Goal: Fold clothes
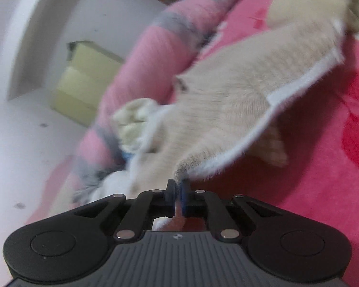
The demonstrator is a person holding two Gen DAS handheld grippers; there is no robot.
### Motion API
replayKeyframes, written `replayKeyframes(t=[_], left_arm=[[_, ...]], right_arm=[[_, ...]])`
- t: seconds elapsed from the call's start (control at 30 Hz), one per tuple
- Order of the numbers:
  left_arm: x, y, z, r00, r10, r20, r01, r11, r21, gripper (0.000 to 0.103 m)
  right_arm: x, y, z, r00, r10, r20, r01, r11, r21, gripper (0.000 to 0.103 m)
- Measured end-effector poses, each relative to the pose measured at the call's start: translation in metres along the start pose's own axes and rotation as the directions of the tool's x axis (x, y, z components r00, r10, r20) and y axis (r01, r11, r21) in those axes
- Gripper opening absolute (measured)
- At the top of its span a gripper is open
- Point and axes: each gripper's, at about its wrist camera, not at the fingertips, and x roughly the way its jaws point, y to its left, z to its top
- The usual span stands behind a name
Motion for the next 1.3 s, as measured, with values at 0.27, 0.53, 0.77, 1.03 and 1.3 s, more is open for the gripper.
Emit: replayKeyframes(t=[0.27, 0.53, 0.77, 1.03, 1.3], left_arm=[[0.012, 0.040, -0.041, 0.979, 0.159, -0.127, -0.155, 0.987, 0.039, 0.002], [0.027, 0.054, -0.048, 0.953, 0.171, -0.250, -0.147, 0.983, 0.111, 0.003], [0.009, 0.068, -0.032, 0.966, 0.192, -0.175, -0.176, 0.979, 0.101, 0.023], [0.051, 0.034, 0.005, 0.987, 0.112, -0.111, -0.088, 0.976, 0.200, 0.027], [0.158, -0.025, -0.010, 0.965, 0.049, -0.257, 0.032, 0.952, 0.304, 0.027]], right_arm=[[0.002, -0.033, -0.059, 0.961, -0.239, -0.138, 0.238, 0.971, -0.022, 0.004], [0.003, -0.024, -0.063, 0.904, -0.387, -0.183, 0.342, 0.910, -0.233, 0.020], [-0.022, 0.001, -0.035, 0.846, -0.494, -0.200, 0.390, 0.829, -0.401, 0.043], [0.009, 0.095, 0.010, 0.929, -0.366, 0.056, 0.311, 0.690, -0.653, 0.043], [0.216, 0.120, 0.063, 0.935, -0.356, 0.001, 0.210, 0.549, -0.809, 0.044]])
